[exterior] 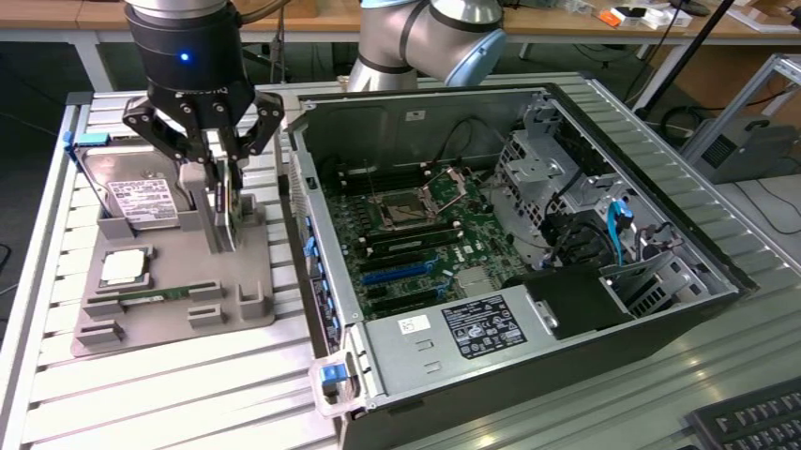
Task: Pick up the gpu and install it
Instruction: 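Pick up the gpu and move the gpu toward the slot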
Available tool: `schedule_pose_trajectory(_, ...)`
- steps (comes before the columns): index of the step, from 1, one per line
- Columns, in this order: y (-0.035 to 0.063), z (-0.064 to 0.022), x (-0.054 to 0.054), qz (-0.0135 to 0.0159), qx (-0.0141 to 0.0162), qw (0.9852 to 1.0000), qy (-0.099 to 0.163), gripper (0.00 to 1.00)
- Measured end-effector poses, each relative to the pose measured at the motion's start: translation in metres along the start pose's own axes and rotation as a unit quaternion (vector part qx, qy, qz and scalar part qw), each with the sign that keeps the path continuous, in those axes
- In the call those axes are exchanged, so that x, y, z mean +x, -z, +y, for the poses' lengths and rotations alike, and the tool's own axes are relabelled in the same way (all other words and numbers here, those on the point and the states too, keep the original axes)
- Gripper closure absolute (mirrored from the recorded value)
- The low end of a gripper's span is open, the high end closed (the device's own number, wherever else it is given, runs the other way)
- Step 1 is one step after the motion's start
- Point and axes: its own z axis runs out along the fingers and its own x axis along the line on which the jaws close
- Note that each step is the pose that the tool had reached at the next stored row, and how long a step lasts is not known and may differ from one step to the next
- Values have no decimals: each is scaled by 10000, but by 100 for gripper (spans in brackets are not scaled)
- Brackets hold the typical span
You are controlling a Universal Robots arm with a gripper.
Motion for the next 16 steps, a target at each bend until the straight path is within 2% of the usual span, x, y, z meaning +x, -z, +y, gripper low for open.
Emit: schedule_pose_trajectory(16, 34, -1, -1, 0, 0, 10000, 0, 73)
